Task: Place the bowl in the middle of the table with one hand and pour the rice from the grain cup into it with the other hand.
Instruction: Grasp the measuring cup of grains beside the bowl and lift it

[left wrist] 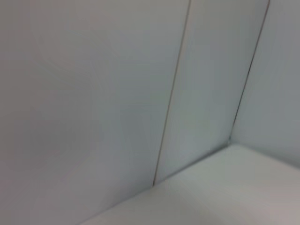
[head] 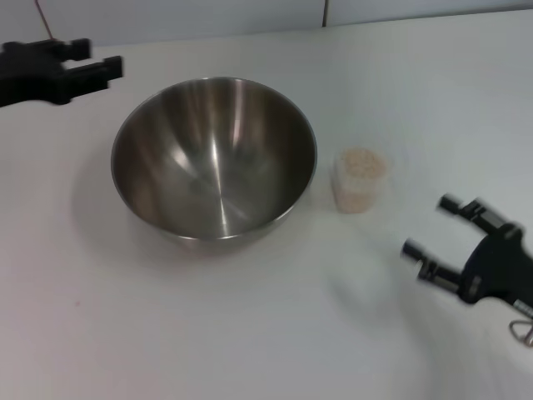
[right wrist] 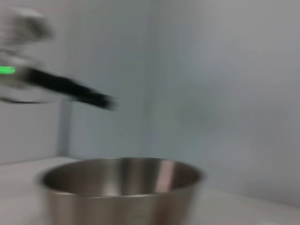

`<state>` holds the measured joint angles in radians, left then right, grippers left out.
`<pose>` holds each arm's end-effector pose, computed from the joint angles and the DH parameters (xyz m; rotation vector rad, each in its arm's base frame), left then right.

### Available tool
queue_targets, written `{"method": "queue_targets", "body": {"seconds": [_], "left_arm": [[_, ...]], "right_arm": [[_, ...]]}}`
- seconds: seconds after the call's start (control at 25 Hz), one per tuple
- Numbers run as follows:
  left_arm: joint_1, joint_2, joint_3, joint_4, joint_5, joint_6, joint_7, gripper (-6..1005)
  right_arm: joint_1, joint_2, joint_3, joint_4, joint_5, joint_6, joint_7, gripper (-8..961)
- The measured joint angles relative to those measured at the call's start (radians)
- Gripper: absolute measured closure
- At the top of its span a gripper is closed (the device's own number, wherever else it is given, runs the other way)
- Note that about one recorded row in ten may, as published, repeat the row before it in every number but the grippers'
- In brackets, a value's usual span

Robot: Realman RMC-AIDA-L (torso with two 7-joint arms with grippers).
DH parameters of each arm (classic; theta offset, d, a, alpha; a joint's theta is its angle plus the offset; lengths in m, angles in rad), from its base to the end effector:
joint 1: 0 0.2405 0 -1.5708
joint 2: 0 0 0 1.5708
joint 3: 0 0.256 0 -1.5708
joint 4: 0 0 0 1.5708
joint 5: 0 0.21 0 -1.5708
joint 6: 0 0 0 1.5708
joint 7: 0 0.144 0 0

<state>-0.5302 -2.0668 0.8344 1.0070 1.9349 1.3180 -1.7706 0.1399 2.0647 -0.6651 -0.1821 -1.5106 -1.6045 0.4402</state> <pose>-0.2240 0.3885 0.0584 -2.4648 -0.6815 -0.5847 0.3533 0.1924 -0.0222 -2.1506 0.3888 0.8119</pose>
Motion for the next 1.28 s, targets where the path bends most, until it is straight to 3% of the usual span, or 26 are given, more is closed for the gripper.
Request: {"method": "queue_targets", "body": {"seconds": [0.04, 0.08, 0.12, 0.28, 0.36, 0.44, 0.64, 1.28], "left_arm": [[0.037, 0.001, 0.0, 0.001, -0.062, 0.015, 0.045, 548], [0.137, 0.002, 0.0, -0.011, -0.18, 0.069, 0.188, 506], [0.164, 0.002, 0.0, -0.014, -0.202, 0.091, 0.239, 465], [0.275, 0.001, 0.006, -0.025, -0.232, 0.198, 0.48, 330], [0.284, 0.002, 0.01, -0.026, -0.229, 0.209, 0.496, 262], [0.293, 0.007, 0.015, -0.023, -0.203, 0.221, 0.497, 123], [0.274, 0.005, 0.02, 0.008, -0.091, 0.225, 0.45, 129], [0.223, 0.0, 0.043, 0.008, -0.04, 0.22, 0.409, 131]], "right_arm": [[-0.007, 0.012, 0.05, -0.005, 0.0, 0.016, -0.014, 120], [-0.008, 0.019, 0.133, 0.008, 0.0, 0.04, -0.029, 120], [-0.008, 0.019, 0.133, 0.008, 0.0, 0.04, -0.029, 120], [0.013, 0.016, 0.302, 0.057, 0.0, 0.12, -0.024, 120], [0.02, 0.017, 0.329, 0.062, 0.0, 0.143, -0.023, 120], [0.037, 0.017, 0.354, 0.078, 0.0, 0.186, -0.022, 119], [0.092, 0.018, 0.368, 0.118, -0.001, 0.263, -0.025, 119], [0.213, 0.02, 0.352, 0.186, -0.041, 0.39, -0.03, 119]]}}
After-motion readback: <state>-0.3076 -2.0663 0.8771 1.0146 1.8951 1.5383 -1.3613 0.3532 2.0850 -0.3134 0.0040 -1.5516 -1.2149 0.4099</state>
